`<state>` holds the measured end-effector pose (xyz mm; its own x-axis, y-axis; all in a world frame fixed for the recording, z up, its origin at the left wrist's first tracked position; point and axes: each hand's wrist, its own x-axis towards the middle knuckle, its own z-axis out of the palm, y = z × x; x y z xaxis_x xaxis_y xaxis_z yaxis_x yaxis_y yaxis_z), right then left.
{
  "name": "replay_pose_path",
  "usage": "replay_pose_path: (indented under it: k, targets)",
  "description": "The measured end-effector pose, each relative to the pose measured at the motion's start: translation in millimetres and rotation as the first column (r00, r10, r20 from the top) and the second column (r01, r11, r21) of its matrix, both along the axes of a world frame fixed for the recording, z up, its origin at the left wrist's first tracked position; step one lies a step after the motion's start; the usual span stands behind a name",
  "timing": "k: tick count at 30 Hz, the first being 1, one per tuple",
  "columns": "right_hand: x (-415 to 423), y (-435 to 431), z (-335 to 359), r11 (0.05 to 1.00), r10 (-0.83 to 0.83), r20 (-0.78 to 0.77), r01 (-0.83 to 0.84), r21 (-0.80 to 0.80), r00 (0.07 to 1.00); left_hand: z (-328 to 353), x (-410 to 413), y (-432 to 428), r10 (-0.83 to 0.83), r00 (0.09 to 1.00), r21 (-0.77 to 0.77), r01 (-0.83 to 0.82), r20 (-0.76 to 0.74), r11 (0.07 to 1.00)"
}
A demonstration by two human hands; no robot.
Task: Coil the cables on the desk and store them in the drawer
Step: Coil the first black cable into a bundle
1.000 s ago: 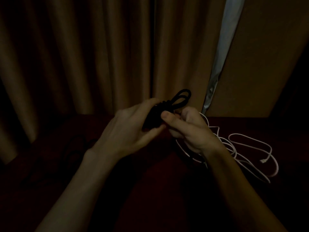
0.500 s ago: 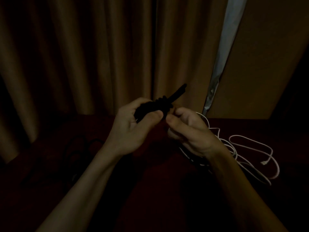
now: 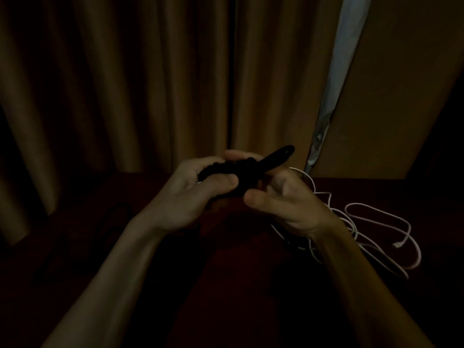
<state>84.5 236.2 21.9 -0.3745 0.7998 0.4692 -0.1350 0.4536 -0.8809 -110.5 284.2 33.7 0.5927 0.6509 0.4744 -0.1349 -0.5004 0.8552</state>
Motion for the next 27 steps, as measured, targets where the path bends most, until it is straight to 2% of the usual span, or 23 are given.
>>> replay_pose_path:
  k: [2,5,7,10,12,15,20,24,27]
  targets:
    - [-1.0,-0.6,0.3,1.0,0.018,0.006,-0.018,-0.009,1.0,0.6,-2.3,-1.1,0.003,1.0,0.02,-0.003,-0.005,1.0]
    - [-1.4,1.9,0.7,0.991,-0.114,0.031,0.112,0.073,0.993,1.1,-3.0,-4.3,-0.041,0.999,-0.009,0.041,-0.007,0.999]
    - [-2.4,2.3,3.2,0.979,-0.154,0.027,0.148,0.143,0.988,2.1,-2.0,-6.4,-0.036,0.997,-0.01,0.035,-0.069,0.999]
    - [-2.6,2.4,4.3,0.977,-0.123,-0.002,0.121,0.177,0.992,3.5,-1.0,-5.6,0.029,0.987,0.037,-0.023,-0.158,0.999]
    - [-3.0,2.8,2.7,0.973,-0.155,-0.021,0.156,0.168,0.988,5.1,-2.1,-5.3,0.142,0.969,0.15,-0.113,-0.2,0.982]
    - [-3.7,4.2,-1.0,0.959,-0.252,-0.055,0.257,0.119,0.966,7.5,-4.2,-5.7,0.313,0.917,0.399,-0.199,-0.246,0.895]
    - [-1.9,9.9,-4.1,0.95,-0.297,-0.118,0.306,0.066,0.947,11.3,-2.7,-10.5,0.269,0.941,0.581,-0.104,-0.207,0.808]
    - [-3.9,9.9,-3.5,0.925,-0.379,-0.069,0.38,0.008,0.923,3.0,5.5,-4.1,0.359,0.929,0.759,-0.175,-0.083,0.628]
    - [-5.2,11.6,-3.4,0.915,-0.403,-0.034,0.402,-0.022,0.915,-2.4,9.1,-0.4,0.358,0.934,0.731,-0.235,-0.013,0.641]
